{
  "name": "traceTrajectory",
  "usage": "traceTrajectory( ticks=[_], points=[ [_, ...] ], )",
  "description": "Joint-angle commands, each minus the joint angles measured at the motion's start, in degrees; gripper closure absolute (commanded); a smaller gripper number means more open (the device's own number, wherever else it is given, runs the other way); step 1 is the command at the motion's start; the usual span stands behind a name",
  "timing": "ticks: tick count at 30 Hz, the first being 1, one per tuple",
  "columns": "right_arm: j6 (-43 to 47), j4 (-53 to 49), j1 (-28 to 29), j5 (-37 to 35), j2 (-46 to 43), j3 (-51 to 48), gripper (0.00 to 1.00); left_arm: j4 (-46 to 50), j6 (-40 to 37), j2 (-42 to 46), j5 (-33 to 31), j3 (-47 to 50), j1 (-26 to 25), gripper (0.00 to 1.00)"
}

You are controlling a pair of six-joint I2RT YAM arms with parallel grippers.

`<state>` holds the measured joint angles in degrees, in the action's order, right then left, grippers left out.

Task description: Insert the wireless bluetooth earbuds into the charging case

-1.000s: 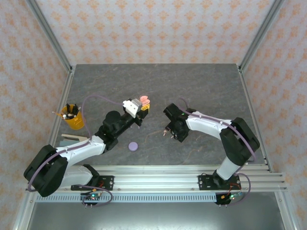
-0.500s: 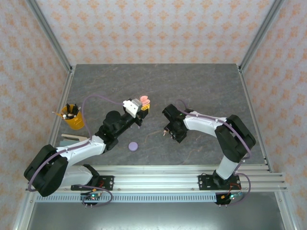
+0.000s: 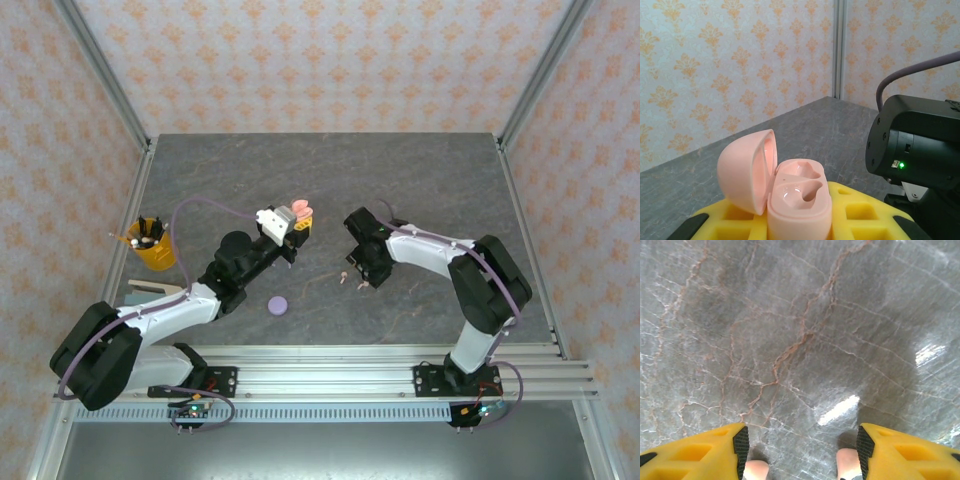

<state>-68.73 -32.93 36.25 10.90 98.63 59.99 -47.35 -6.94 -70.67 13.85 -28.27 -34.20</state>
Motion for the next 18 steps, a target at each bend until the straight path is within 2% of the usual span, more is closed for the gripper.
traceTrajectory(
  ticks=[1,8,18],
  points=[
    [0.8,-2.0,-0.1,-1.1,-2.1,0.7,0.40,-1.6,0.8,-0.1,-1.2,-1.4,-0.4,1.00],
    [-1.0,-2.7,1.7,-1.1,-6.0,-3.0,0.40,-1.9,0.9,-0.2,-1.1,-1.6,-0.3,1.00],
    [-3.6,-1.2,4.8,-1.3,-3.4,-3.9,0.42,-1.2,1.1,0.3,-0.9,-2.0,-0.3,1.00]
  ],
)
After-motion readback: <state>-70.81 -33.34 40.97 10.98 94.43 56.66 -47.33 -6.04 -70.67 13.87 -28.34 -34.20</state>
